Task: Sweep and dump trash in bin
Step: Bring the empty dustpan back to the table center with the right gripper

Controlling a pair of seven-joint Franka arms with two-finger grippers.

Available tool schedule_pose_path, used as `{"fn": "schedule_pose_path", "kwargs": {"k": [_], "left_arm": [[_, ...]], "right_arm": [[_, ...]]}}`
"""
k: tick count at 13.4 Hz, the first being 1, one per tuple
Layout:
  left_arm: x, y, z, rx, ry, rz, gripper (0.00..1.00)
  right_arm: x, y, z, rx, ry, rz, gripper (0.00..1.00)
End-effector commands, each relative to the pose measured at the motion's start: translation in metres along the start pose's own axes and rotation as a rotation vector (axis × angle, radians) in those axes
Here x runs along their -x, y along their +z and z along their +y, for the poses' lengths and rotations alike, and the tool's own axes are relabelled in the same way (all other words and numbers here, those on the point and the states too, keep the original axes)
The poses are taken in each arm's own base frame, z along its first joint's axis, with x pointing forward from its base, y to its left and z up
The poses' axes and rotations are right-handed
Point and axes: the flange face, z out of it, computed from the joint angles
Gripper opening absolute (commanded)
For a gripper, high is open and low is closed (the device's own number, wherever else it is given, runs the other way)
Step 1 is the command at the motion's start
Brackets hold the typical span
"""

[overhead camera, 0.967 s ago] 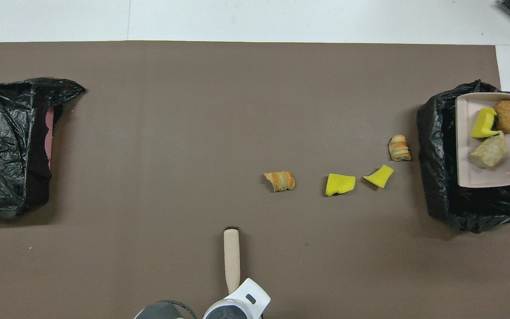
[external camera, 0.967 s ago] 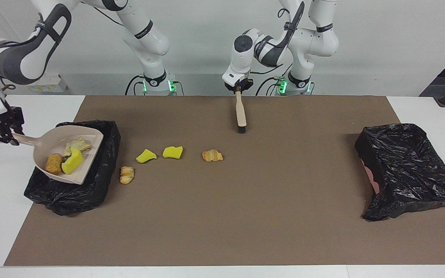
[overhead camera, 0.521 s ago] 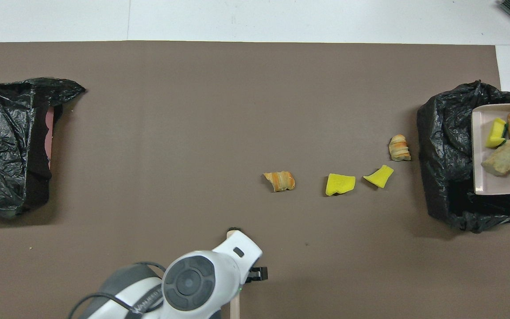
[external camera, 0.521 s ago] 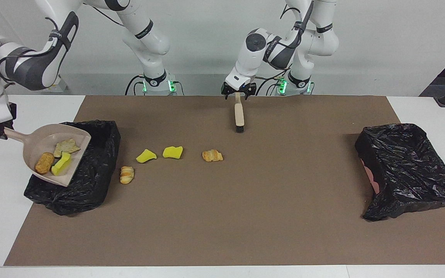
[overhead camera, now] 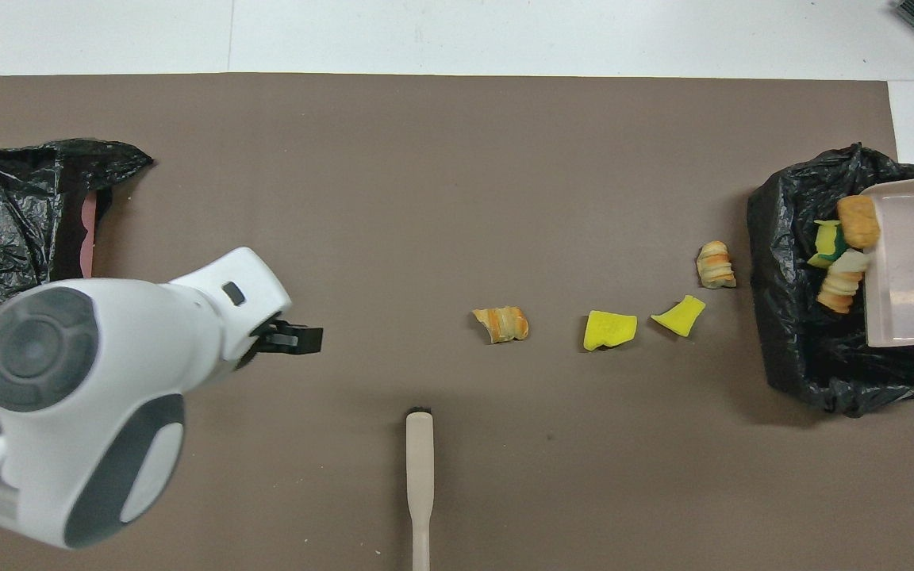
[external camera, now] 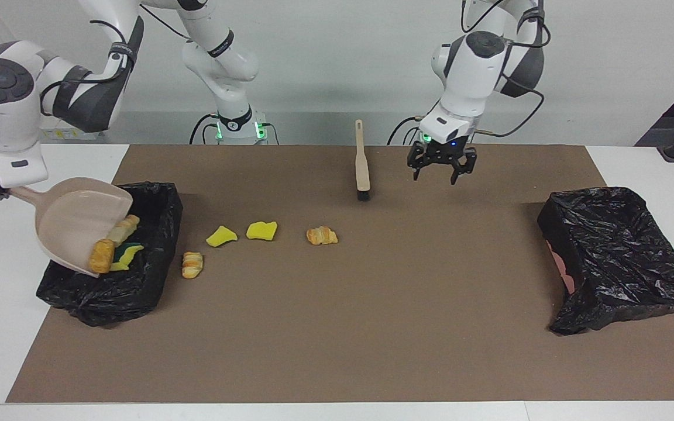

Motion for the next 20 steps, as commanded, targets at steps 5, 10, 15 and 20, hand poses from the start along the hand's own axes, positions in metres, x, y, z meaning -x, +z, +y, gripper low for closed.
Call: {"fn": "schedule_pose_path", "kwargs": {"k": [5,10,15,20], "left_arm": [[-0.067,-0.112,-0.088,-0.032,0.138,-0.011,1.00],[-0.060,-0.149,-0.156,-0.048,0.160,-0.036,1.00],[-0.059,-0.150,-0.165,-0.051,0.155,-0.038,1.00],[-0.058,-0.148,-0.163,-0.054,0.153,-0.050,1.00]], "right_arm": [[0.023,-0.041,-0.029,0.019,0.042,-0.073,0.00],[-0.013,-0.049,-0.037,0.021,0.073,0.235,0.00],[-0.091,-0.098,-0.038,0.019,0.178,0.411,0.00],[-0.159,-0.153,-0.044,-0.033,0.462,0.497,0.00]]}}
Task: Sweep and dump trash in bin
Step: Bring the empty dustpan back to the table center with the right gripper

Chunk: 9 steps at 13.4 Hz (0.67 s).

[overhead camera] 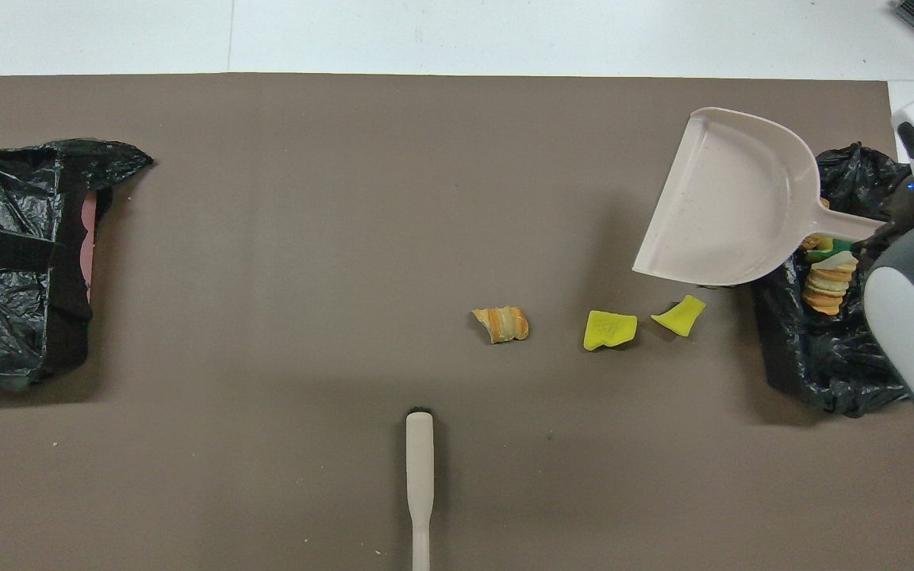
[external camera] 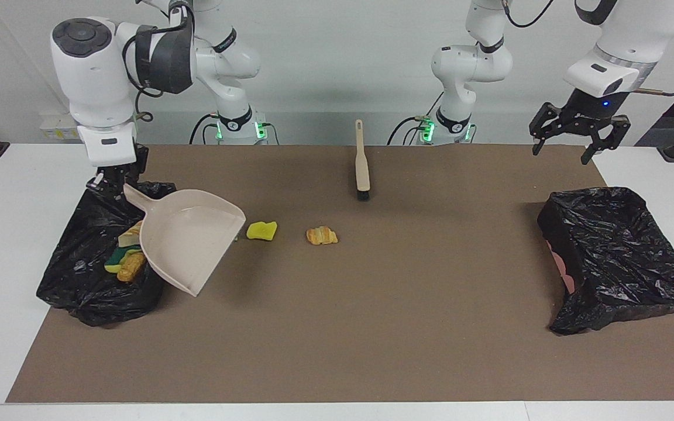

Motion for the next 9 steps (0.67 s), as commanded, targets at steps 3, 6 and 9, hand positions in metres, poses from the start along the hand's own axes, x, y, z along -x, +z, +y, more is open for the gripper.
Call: {"fn": "schedule_pose_path", "kwargs": {"k": [3,6,9], "left_arm": [[0.000,-0.008,0.006,-0.041,0.024,-0.022,1.00],[0.001,-0.008,0.007,-0.037,0.022,-0.024,1.00],[0.004,-0.007,-0.002,-0.036,0.005,-0.024,1.00]], "right_arm": [[-0.047,-0.024,-0.038,-0.039,0.240,0.077,0.00],[-0.076,-0.035,-0.061,-0.079,0.421,0.094,0.00],[-0.100,-0.048,-0.085,-0.105,0.610,0.098,0.00]]}}
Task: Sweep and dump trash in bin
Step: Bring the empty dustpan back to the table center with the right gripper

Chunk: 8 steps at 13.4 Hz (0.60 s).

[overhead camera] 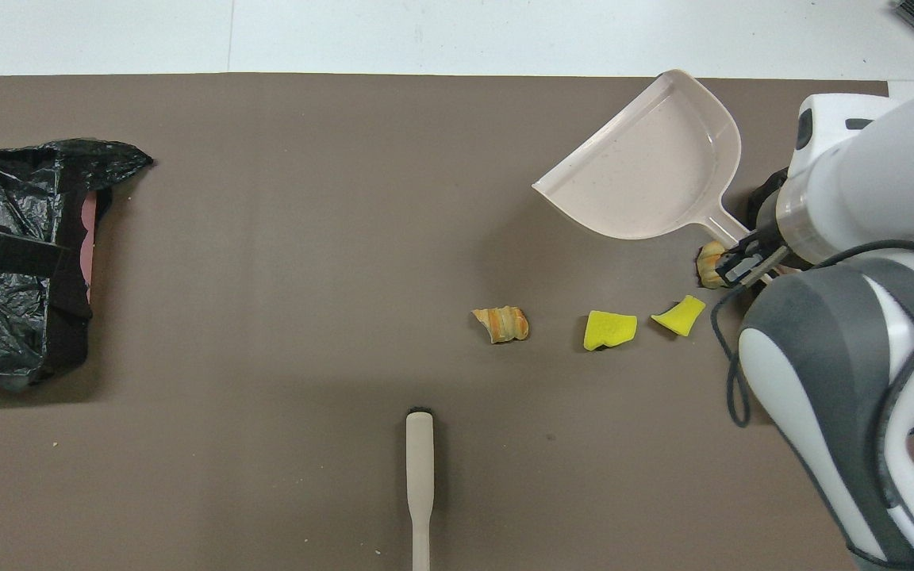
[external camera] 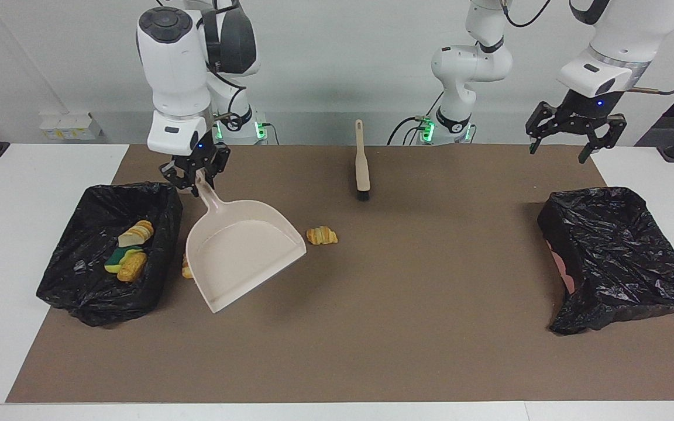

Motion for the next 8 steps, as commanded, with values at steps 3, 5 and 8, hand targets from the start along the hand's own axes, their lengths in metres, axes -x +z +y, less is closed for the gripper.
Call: {"fn": "schedule_pose_path", "kwargs": {"k": [3,5,8], "left_arm": [[0.008,-0.006,-0.018,-0.017,-0.030,-0.012,1.00],[0.007,-0.005,-0.016,-0.016,-0.024,-0.014,1.00],[0.008,-0.006,-0.018,-0.017,-0.028,-0.012,1.00]], "right_arm": [[-0.005,-0.014,-0.043,-0.154,0.376,0.017,0.00],[-0.016,-0.017,-0.072,-0.175,0.474,0.014,0.00],[-0.044,-0.005,-0.126,-0.186,0.601,0.016,0.00]]}}
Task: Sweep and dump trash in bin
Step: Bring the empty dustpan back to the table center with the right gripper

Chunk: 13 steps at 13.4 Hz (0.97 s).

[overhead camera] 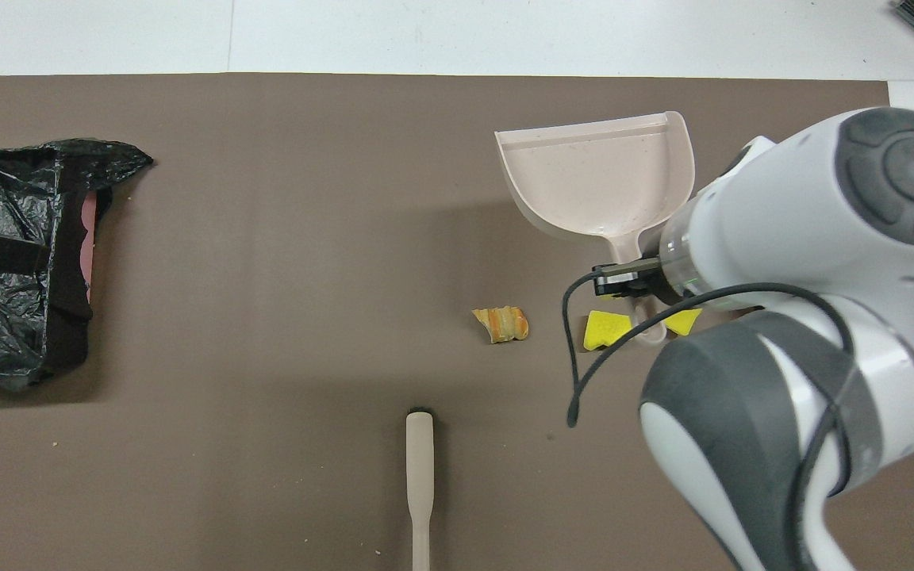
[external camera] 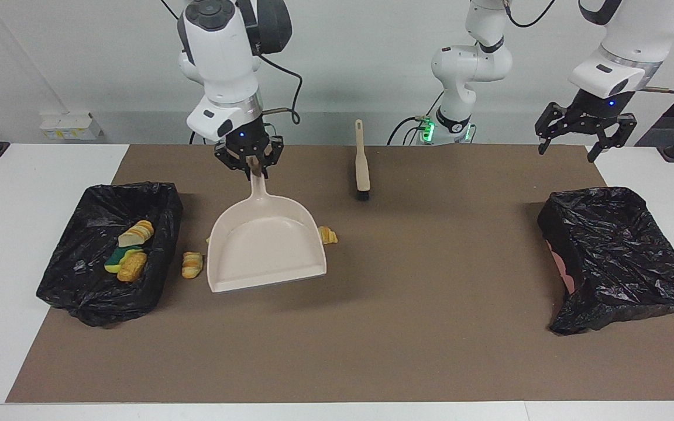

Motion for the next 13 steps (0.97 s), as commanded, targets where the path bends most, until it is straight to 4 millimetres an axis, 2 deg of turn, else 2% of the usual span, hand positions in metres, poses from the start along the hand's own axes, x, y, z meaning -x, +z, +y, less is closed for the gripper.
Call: {"fn": "schedule_pose_path", "kwargs": {"k": [1,4,6,7,8,10,11,13], "left_arm": [[0.003,-0.006,-0.003,-0.015,0.000,-0.011,1.00],[0.002,-0.005,-0.001,-0.014,0.006,-0.012,1.00],[0.002,-0.005,-0.001,-0.014,0.003,-0.012,1.00],[0.003,-0.006,-0.001,-0.014,0.003,-0.010,1.00],[0.002,-0.005,-0.001,-0.014,0.003,-0.012,1.00],[0.002,-0.005,-0.001,-0.014,0.004,-0.012,1.00],[0.003,-0.006,-0.001,-0.014,0.003,-0.010,1.00],[0.002,-0.005,-0.001,-0.014,0.004,-0.012,1.00]], "right_arm": [[0.002,0.021,-0.050,-0.032,0.102,0.012,0.00],[-0.008,0.055,-0.106,-0.039,0.159,0.010,0.00],[-0.018,0.079,-0.118,-0.027,0.152,0.011,0.00],[-0.017,0.090,-0.145,-0.033,0.117,0.017,0.00],[-0.024,0.101,-0.158,-0.031,0.115,0.015,0.00],[-0.035,0.128,-0.167,-0.010,0.132,0.019,0.00],[-0.035,0.141,-0.178,-0.009,0.113,0.032,0.00],[-0.042,0.177,-0.191,-0.010,0.124,0.045,0.00]]}}
